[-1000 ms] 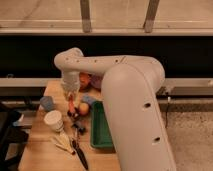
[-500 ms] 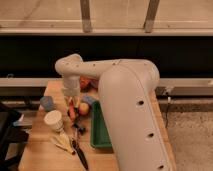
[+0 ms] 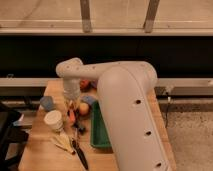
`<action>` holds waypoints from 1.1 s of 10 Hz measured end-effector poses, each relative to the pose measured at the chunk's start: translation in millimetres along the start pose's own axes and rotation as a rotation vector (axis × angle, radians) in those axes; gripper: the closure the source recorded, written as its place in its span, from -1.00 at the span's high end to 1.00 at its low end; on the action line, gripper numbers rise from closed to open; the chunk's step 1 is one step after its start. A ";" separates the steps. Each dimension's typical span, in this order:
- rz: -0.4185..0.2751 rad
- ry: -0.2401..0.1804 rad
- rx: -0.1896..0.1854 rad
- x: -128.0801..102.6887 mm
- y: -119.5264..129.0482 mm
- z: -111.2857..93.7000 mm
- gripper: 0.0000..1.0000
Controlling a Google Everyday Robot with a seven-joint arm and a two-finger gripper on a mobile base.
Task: Place pepper in metal cup
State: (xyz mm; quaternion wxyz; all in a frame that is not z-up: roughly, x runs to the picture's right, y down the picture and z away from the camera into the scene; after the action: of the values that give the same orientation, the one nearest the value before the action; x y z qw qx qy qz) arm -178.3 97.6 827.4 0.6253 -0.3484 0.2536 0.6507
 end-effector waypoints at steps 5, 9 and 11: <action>0.005 0.008 0.000 1.0 -2.5 1.1 0.43; 0.002 0.008 0.000 1.3 -1.2 1.4 0.48; 0.002 0.008 0.000 1.3 -1.2 1.4 0.48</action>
State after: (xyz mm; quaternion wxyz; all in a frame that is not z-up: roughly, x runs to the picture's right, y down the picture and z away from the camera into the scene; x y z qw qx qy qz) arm -177.2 99.7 827.4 0.6236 -0.3509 0.2566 0.6498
